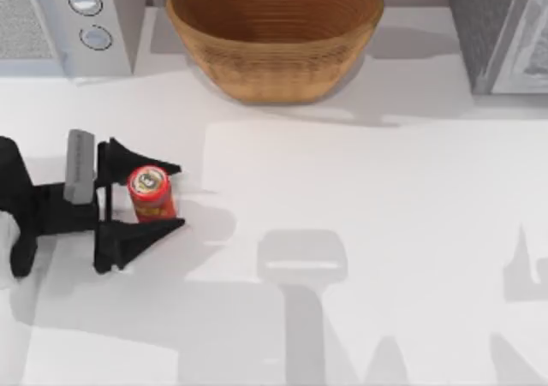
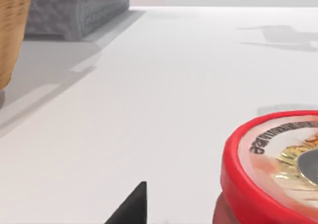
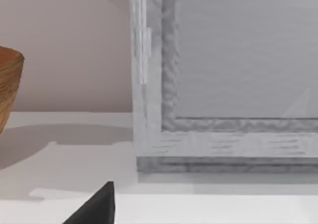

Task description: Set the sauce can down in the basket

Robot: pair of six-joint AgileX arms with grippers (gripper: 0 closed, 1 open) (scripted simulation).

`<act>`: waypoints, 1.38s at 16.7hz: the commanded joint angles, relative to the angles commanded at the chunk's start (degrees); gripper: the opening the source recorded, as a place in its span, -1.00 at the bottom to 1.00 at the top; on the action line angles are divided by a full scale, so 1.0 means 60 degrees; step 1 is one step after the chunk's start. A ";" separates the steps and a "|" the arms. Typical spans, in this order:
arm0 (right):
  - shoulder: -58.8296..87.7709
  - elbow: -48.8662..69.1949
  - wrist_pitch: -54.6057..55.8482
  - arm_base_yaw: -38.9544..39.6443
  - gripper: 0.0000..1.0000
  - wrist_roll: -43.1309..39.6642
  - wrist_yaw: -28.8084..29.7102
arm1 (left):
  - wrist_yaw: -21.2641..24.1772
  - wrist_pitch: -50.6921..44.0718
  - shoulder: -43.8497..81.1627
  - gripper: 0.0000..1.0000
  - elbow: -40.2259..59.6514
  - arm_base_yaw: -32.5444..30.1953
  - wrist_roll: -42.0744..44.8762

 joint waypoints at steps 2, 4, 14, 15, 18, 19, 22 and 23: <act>0.0000 0.0000 0.0000 0.0000 1.00 0.0000 0.0000 | 0.0000 0.0000 0.0000 -0.06 0.0000 0.0000 0.0000; 0.0000 0.0000 0.0000 0.0000 1.00 0.0000 0.0000 | 0.0000 0.0000 0.0000 -0.36 0.0000 0.0000 0.0000; 0.0000 0.0000 0.0000 0.0000 1.00 0.0000 0.0000 | 0.0000 0.0000 0.0000 -1.00 0.0000 0.0000 0.0000; 0.0000 0.0000 0.0000 0.0000 1.00 0.0000 0.0000 | 0.0000 0.0000 0.0000 -1.00 0.0000 0.0000 0.0000; 0.0000 0.0000 0.0000 0.0000 1.00 0.0000 0.0000 | 0.0000 -0.0002 0.0002 -1.00 -0.0001 0.0032 0.0011; 0.0000 0.0000 0.0000 0.0000 1.00 0.0000 0.0000 | 0.0062 0.0008 -0.0069 -1.00 -0.0059 0.0082 -0.0028; 0.0000 0.0000 0.0000 0.0000 1.00 0.0000 0.0000 | 0.0437 0.0111 -0.0540 -1.00 -0.0418 0.0458 -0.0256; 0.0000 0.0000 0.0000 0.0000 1.00 0.0000 0.0000 | 0.0595 0.0159 -0.0732 -1.00 -0.0563 0.0616 -0.0348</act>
